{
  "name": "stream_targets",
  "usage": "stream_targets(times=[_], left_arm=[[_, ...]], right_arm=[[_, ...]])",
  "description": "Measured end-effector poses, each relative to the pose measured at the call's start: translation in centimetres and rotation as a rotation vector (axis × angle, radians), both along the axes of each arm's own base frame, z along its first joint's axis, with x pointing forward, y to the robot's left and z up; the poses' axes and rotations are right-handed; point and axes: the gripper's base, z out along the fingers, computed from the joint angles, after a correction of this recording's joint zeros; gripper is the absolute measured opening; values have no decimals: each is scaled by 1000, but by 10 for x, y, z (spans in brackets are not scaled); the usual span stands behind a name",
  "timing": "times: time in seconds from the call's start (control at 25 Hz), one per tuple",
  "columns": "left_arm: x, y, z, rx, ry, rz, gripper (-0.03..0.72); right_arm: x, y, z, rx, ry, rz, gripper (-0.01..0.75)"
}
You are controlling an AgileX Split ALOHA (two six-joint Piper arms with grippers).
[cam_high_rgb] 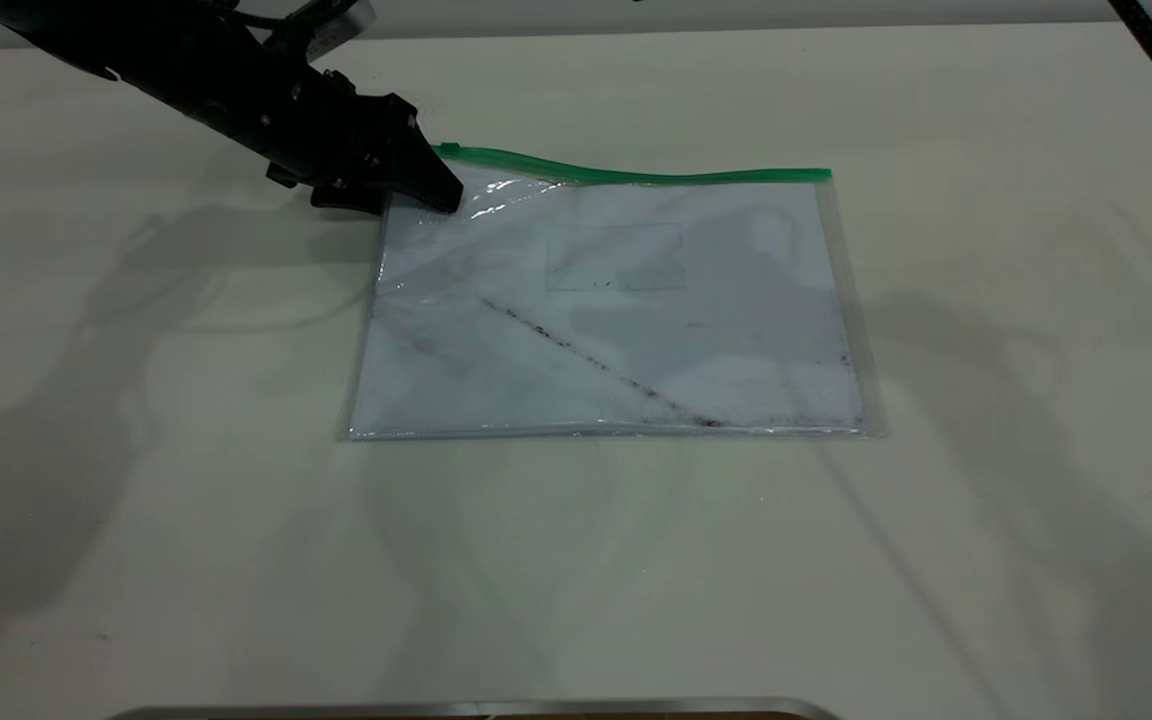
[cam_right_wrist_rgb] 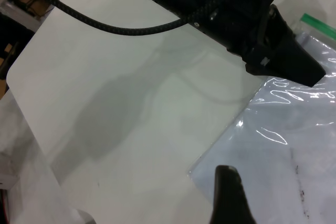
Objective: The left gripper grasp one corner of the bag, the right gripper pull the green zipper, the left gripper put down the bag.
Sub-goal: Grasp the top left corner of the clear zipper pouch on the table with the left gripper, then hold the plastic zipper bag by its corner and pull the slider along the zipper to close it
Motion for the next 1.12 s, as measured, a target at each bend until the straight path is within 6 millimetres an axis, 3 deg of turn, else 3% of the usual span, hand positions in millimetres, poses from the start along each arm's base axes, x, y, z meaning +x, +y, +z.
stream_targets(times=[0.32, 0.48, 0.68, 0.88, 1.12], left_arm=[[-3, -9, 0, 10, -32, -64, 61], [-4, -16, 15, 12, -147, -234, 53], [-8, -29, 56, 56, -323, -515, 53], [-12, -26, 91, 191, -402, -713, 53], [-17, -32, 104, 294, -499, -923, 54]], right_arm=[[1, -1, 0, -17, -29, 12, 536], [2, -2, -2, -45, -55, 20, 536], [8, -7, -4, -117, -134, -13, 536], [18, -11, -15, -197, -180, -27, 536], [38, 3, -36, -163, -150, 49, 536]])
